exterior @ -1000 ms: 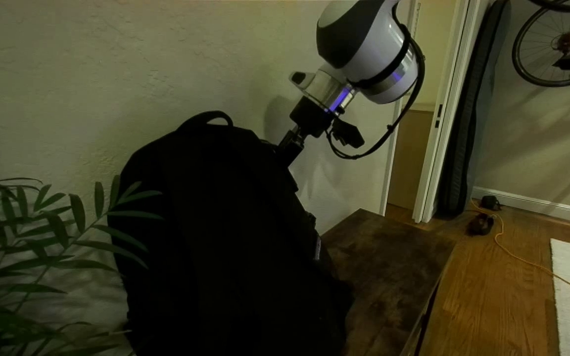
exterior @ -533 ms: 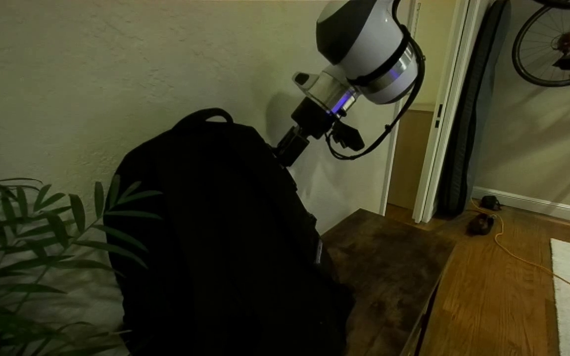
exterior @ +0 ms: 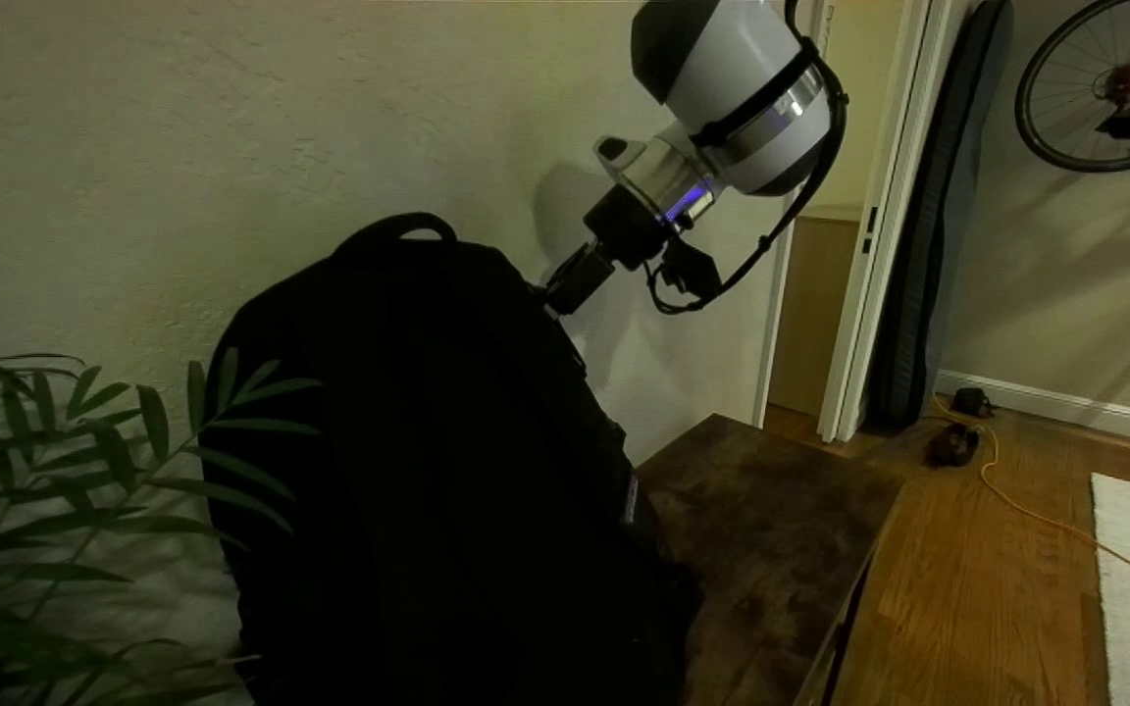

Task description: Pick up the wallet from the table and put it in the black bag.

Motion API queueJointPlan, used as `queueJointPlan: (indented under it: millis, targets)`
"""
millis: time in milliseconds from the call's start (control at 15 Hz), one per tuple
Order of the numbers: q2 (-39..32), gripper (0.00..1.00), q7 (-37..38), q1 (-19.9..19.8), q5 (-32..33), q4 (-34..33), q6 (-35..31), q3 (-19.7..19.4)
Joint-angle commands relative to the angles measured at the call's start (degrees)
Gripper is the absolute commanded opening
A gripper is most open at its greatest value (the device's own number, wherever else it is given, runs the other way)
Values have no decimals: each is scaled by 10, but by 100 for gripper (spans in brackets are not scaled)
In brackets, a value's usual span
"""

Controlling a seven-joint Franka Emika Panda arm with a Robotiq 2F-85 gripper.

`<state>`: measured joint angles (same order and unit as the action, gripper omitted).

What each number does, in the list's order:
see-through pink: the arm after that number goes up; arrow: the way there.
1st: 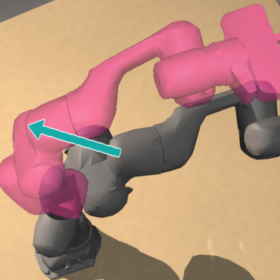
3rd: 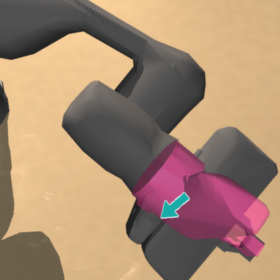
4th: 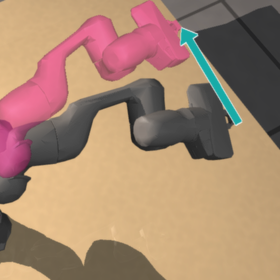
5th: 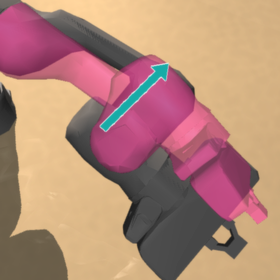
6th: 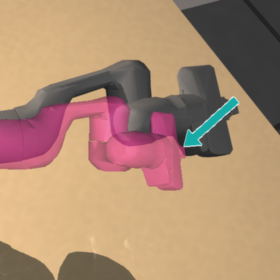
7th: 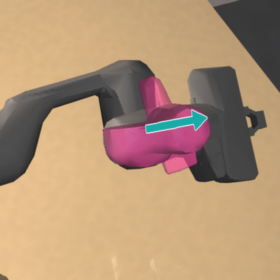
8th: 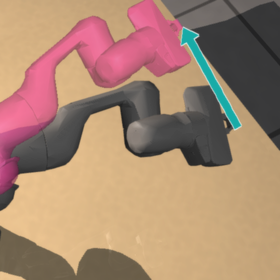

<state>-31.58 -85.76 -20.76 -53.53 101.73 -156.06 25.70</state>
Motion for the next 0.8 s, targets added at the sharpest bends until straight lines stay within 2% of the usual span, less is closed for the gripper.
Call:
queueJointPlan:
  millis: [0,467,733]
  targets:
    - [43,100,-36,-27,-35,44,15,30]
    - [88,100,-22,-11,-18,91,-59,17]
    - [124,100,33,13,15,140,-126,-14]
